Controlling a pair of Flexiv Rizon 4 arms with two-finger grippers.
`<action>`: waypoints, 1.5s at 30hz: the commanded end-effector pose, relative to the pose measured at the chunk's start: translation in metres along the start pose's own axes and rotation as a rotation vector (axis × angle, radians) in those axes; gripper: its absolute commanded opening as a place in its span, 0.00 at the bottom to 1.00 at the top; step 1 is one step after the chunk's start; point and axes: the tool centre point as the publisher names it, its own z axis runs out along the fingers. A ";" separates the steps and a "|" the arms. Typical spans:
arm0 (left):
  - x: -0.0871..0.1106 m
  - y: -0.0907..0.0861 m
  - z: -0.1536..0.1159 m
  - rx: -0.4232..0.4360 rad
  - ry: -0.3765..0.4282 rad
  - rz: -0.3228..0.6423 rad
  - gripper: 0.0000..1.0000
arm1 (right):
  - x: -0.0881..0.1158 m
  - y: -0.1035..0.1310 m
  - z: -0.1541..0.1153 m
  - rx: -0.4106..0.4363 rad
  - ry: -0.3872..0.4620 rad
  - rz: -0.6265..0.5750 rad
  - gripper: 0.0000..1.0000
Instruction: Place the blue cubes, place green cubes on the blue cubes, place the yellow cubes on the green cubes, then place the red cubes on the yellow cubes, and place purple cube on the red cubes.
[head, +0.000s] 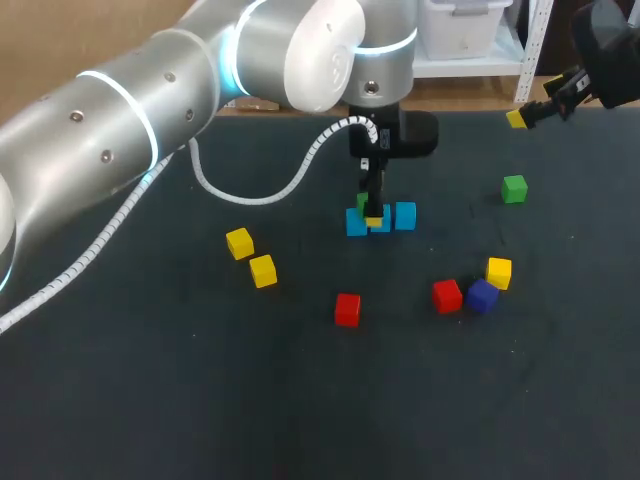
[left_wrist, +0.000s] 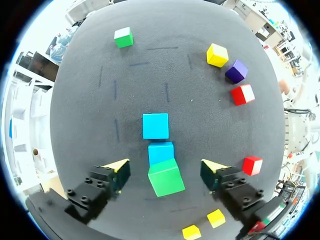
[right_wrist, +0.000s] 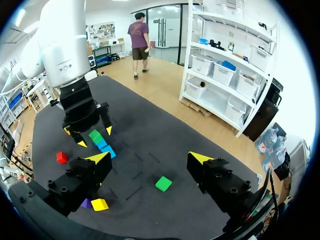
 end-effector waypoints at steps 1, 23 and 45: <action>0.003 0.005 -0.003 0.003 0.005 -0.013 1.00 | 0.001 0.000 0.000 -0.001 -0.003 -0.001 1.00; 0.013 0.009 -0.006 -0.001 0.024 -0.085 0.87 | 0.001 0.000 0.000 -0.001 -0.003 -0.001 1.00; 0.017 0.007 -0.007 -0.022 0.045 -0.078 0.38 | 0.001 0.000 0.000 -0.001 -0.003 -0.001 1.00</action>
